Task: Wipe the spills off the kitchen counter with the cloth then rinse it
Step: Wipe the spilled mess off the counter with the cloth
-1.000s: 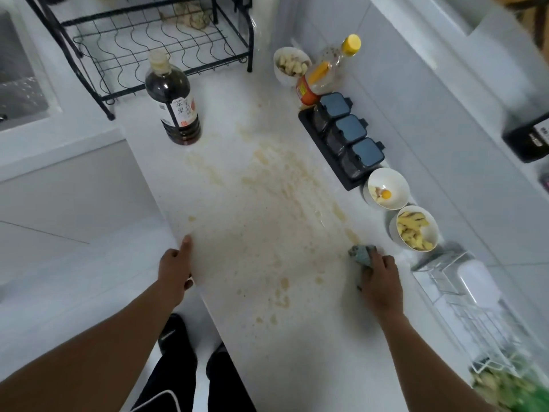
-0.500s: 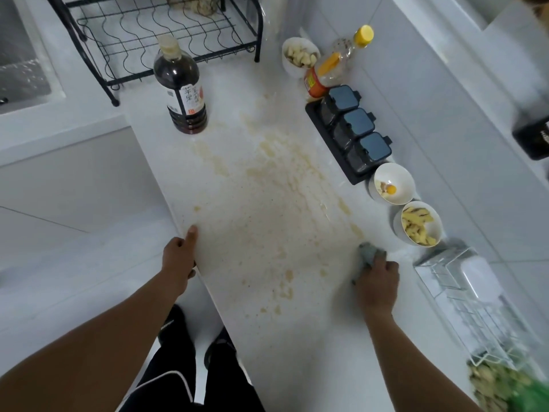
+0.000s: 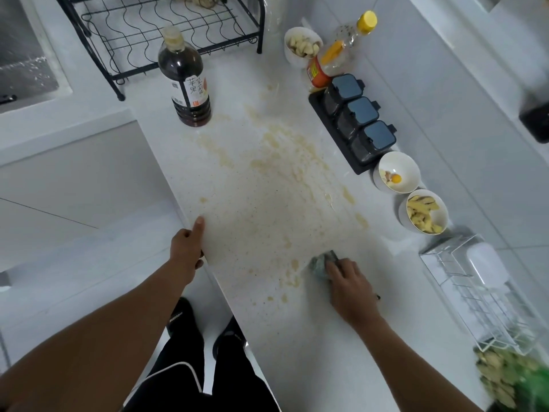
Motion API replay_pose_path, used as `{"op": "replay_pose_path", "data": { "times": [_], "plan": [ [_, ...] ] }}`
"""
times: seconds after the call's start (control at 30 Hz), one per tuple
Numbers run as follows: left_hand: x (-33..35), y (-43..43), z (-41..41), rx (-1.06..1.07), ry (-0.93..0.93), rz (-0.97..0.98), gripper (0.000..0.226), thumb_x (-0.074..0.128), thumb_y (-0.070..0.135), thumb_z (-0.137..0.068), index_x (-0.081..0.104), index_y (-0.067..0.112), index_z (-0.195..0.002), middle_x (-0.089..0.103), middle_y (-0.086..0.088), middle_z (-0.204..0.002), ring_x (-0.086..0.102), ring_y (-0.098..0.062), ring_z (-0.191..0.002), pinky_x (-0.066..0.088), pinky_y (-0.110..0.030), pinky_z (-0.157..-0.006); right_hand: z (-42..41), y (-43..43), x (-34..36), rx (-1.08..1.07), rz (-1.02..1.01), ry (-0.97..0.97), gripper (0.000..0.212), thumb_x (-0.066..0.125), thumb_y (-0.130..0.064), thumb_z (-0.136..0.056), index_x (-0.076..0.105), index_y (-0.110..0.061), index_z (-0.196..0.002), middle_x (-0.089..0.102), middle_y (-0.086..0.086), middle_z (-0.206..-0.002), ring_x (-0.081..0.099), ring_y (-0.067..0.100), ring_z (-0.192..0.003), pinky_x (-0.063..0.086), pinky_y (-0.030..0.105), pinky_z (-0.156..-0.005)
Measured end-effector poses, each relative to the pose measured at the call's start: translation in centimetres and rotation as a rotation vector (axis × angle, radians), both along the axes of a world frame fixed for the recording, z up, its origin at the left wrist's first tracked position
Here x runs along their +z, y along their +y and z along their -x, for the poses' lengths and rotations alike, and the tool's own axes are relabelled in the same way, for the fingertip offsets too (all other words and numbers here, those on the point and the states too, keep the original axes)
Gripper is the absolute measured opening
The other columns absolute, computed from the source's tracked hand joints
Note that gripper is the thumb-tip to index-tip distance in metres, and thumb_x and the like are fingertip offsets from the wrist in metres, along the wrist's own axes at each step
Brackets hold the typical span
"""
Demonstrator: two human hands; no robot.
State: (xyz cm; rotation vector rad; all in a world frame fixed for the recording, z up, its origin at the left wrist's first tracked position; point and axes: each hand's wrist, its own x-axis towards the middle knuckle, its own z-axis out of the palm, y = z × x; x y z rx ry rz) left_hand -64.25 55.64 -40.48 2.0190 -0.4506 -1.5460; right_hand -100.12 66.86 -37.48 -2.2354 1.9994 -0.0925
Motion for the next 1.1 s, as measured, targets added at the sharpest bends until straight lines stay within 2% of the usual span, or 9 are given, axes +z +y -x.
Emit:
{"op": "replay_pose_path", "data": {
  "times": [0.07,0.2,0.23,0.4,0.53,0.7,0.87,1.0,1.1],
  "plan": [
    [0.1,-0.1,-0.1,-0.014,0.002,-0.002,0.061,0.057,0.072,-0.087,0.05,0.011,-0.095,0.057,-0.012,-0.097,0.053,-0.028,-0.083,0.045,-0.039,-0.064,1.4,-0.7,0.6,0.04,-0.035,-0.005,0.046,0.073,-0.005,-0.078,0.063,-0.003,-0.123,0.06,0.018,-0.105,0.06,0.038,-0.088,0.056,0.04,-0.058],
    [0.1,-0.1,-0.4,-0.041,0.002,-0.001,0.062,0.056,0.072,-0.087,0.051,0.011,-0.095,0.059,-0.012,-0.099,0.056,-0.027,-0.085,0.047,-0.039,-0.064,1.1,-1.5,0.8,-0.717,-0.057,-0.157,0.044,0.053,-0.011,-0.093,0.051,-0.009,-0.137,0.051,0.021,-0.118,0.05,0.042,-0.107,0.05,0.049,-0.077],
    [0.1,-0.1,-0.4,-0.04,0.006,-0.001,0.062,0.057,0.072,-0.087,0.051,0.012,-0.095,0.059,-0.012,-0.099,0.056,-0.027,-0.085,0.047,-0.039,-0.064,-0.3,-1.5,0.8,-0.746,-0.04,-0.122,0.044,0.053,-0.01,-0.093,0.049,-0.008,-0.137,0.052,0.022,-0.117,0.051,0.042,-0.105,0.05,0.048,-0.076],
    [0.1,-0.2,-0.4,-0.035,0.018,-0.003,0.061,0.058,0.072,-0.087,0.05,0.012,-0.093,0.059,-0.011,-0.099,0.056,-0.027,-0.084,0.046,-0.038,-0.062,-1.8,0.5,-0.4,-0.071,0.024,-0.037,0.048,0.069,-0.004,-0.08,0.061,-0.005,-0.128,0.06,0.017,-0.107,0.057,0.037,-0.089,0.056,0.044,-0.063],
    [0.2,-0.2,-0.4,-0.047,0.021,0.001,0.059,0.058,0.07,-0.087,0.05,0.012,-0.092,0.061,-0.012,-0.099,0.058,-0.027,-0.084,0.046,-0.038,-0.064,-1.3,0.1,0.0,-0.741,0.008,-0.127,0.04,0.054,-0.009,-0.093,0.054,-0.006,-0.133,0.054,0.022,-0.112,0.052,0.042,-0.1,0.051,0.049,-0.071],
    [0.3,-0.1,-0.3,-0.041,0.024,-0.001,0.058,0.057,0.069,-0.089,0.051,0.012,-0.092,0.06,-0.011,-0.097,0.055,-0.027,-0.083,0.045,-0.038,-0.065,-4.0,2.0,-0.5,-0.062,0.043,-0.015,0.041,0.049,-0.011,-0.087,0.062,-0.003,-0.125,0.06,0.017,-0.105,0.058,0.036,-0.087,0.051,0.04,-0.069],
    [0.3,-0.1,-0.5,-0.075,0.004,0.02,0.057,0.056,0.069,-0.09,0.049,0.012,-0.09,0.058,-0.01,-0.091,0.054,-0.024,-0.078,0.045,-0.037,-0.062,-4.0,1.9,-0.8,-0.658,0.082,-0.073,0.041,0.062,0.001,-0.083,0.061,0.0,-0.125,0.058,0.022,-0.105,0.054,0.042,-0.092,0.053,0.049,-0.072],
    [0.2,-0.2,-0.9,-0.125,0.007,0.007,0.057,0.055,0.069,-0.09,0.053,0.012,-0.093,0.059,-0.008,-0.091,0.055,-0.024,-0.078,0.045,-0.037,-0.062,-5.6,3.0,-1.1,-0.038,0.069,-0.067,0.041,0.054,-0.009,-0.082,0.064,-0.005,-0.122,0.058,0.014,-0.105,0.053,0.035,-0.09,0.053,0.042,-0.069],
    [0.2,-0.4,-1.2,-0.156,-0.01,0.002,0.054,0.055,0.068,-0.091,0.055,0.014,-0.092,0.06,-0.007,-0.09,0.058,-0.022,-0.077,0.048,-0.037,-0.063,-5.3,2.4,-1.0,-0.584,0.079,-0.163,0.04,0.055,-0.003,-0.085,0.063,-0.004,-0.123,0.057,0.018,-0.105,0.053,0.04,-0.096,0.052,0.046,-0.072]
  ]
}}
